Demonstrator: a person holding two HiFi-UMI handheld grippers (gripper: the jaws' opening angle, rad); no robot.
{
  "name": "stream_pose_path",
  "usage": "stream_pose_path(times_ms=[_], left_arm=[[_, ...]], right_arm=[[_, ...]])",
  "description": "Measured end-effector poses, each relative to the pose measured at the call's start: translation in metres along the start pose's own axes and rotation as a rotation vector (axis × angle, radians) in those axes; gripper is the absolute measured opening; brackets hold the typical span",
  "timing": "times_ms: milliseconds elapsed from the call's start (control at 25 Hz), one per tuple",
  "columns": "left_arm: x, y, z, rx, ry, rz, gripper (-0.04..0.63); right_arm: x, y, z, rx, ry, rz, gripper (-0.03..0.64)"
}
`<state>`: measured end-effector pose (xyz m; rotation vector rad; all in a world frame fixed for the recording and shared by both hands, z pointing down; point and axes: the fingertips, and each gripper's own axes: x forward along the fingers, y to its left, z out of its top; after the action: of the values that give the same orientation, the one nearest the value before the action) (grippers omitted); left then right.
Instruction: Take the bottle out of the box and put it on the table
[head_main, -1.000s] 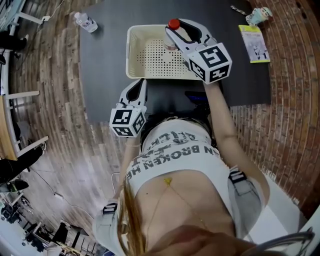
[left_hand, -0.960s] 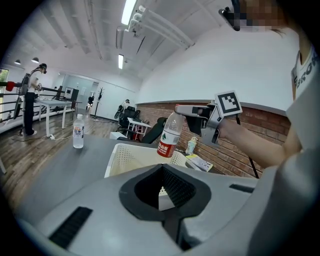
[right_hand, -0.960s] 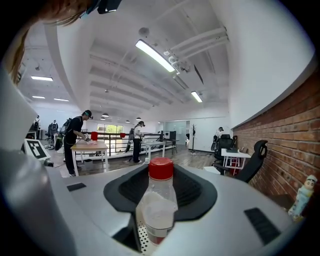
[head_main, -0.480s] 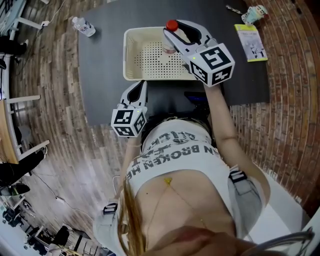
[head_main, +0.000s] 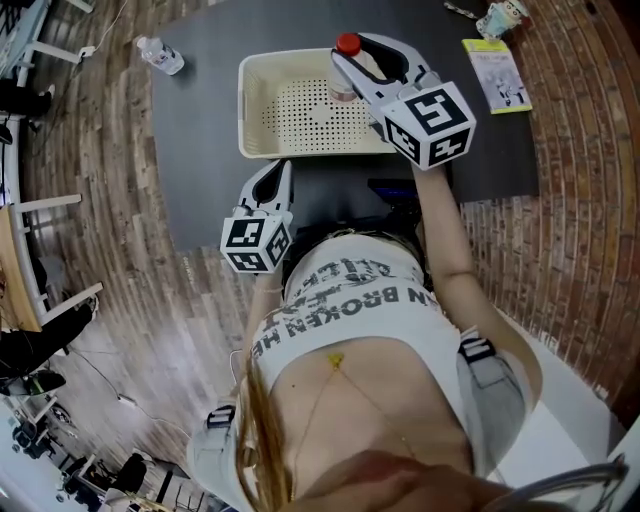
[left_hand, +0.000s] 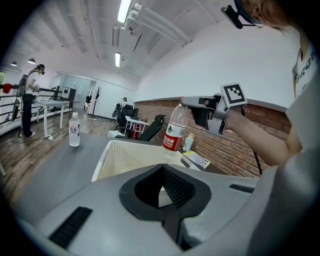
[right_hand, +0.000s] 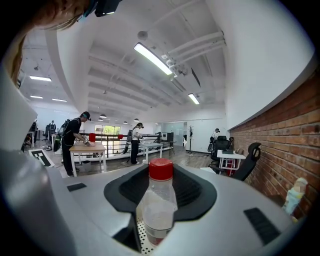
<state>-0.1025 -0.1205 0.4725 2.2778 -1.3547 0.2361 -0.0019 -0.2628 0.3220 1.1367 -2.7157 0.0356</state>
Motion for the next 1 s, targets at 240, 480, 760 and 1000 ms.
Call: stream_pose_path(times_ms=[240, 480, 760, 1000], left_arm=[[0.009, -0.013, -0.005, 0.018, 0.013, -0.020, 0.005], [0.020, -0.037, 0.000, 0.039, 0.021, -0.054, 0.005], [0.032, -0.061, -0.005, 0.056, 0.041, -0.087, 0.005], [0.042, -0.078, -0.011, 0.059, 0.054, -0.104, 0.005]], right_arm=[[-0.023, -0.021, -0.004, 0.012, -0.012, -0.052, 0.141], [-0.056, -0.054, -0.007, 0.026, -0.011, -0.128, 0.141], [-0.090, -0.089, -0.020, 0.041, -0.005, -0.210, 0.141], [-0.112, -0.114, -0.034, 0.066, 0.005, -0.257, 0.141]])
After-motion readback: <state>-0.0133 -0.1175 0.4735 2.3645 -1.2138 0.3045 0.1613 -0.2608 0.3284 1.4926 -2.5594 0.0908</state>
